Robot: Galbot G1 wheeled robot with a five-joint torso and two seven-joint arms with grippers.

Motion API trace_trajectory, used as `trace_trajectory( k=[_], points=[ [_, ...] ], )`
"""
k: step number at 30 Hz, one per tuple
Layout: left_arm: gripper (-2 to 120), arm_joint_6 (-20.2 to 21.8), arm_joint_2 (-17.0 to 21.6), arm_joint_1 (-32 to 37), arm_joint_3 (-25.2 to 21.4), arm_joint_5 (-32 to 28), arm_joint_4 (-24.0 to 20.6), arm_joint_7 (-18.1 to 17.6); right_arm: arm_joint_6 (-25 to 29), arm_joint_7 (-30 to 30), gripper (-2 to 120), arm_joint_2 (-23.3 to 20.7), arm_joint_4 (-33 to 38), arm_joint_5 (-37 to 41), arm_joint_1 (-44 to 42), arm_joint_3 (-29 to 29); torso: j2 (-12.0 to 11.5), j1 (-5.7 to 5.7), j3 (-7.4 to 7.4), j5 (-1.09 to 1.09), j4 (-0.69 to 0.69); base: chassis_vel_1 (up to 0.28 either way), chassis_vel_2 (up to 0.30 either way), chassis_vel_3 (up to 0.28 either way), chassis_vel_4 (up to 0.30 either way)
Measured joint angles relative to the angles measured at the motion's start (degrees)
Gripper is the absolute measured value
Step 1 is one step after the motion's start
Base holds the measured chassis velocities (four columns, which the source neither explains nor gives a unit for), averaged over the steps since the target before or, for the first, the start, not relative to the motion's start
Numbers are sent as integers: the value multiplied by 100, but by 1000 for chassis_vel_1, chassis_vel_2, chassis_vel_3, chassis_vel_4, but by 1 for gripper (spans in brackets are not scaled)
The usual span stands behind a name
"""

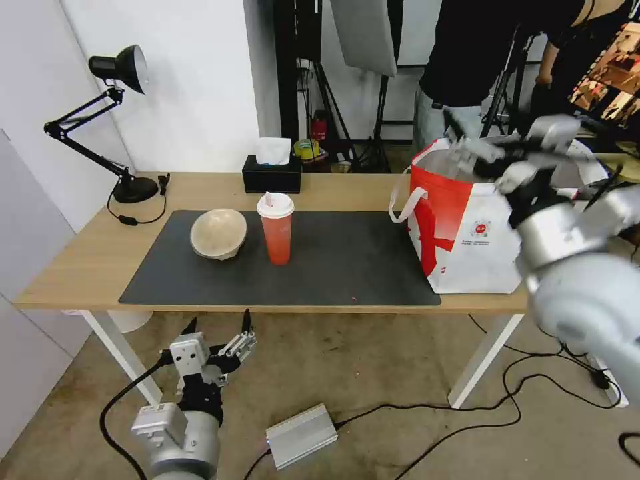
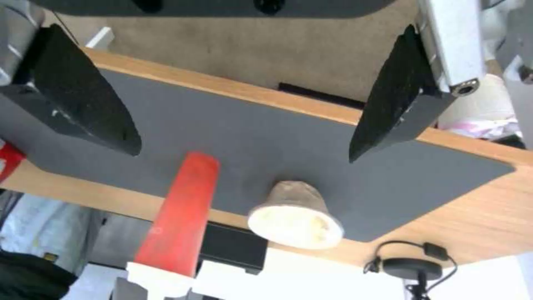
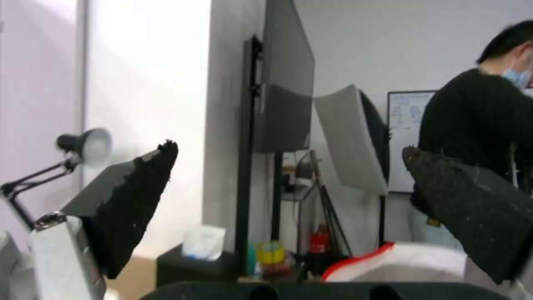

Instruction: Pick up the trash from the table and place it into the takeout bag.

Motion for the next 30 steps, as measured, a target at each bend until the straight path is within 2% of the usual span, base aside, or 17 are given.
trace_trajectory(
  k=[7,10,16,20,30],
  points=[
    [100,-30,-143,92,-49,112,-44,5,41,59,100,240,366,-633,-1006,114,0,0,0,0,0,0,0,0,0],
    [100,-120,-181,112,-40,166,-13,18,54,74,100,505,527,-991,-1720,253,0,-1,0,0,-1,0,0,0,0],
    [100,-145,-183,115,-50,178,11,24,130,80,100,812,620,-1517,-2481,311,0,0,0,0,0,0,0,0,0],
    [100,-145,-177,109,-55,178,15,29,244,68,100,1168,609,-2224,-3256,266,0,-1,0,0,-1,0,0,0,0],
    [100,-145,-144,107,-57,168,20,30,304,63,100,1476,511,-2799,-4135,154,0,-1,0,0,-1,0,0,0,0]
  ],
)
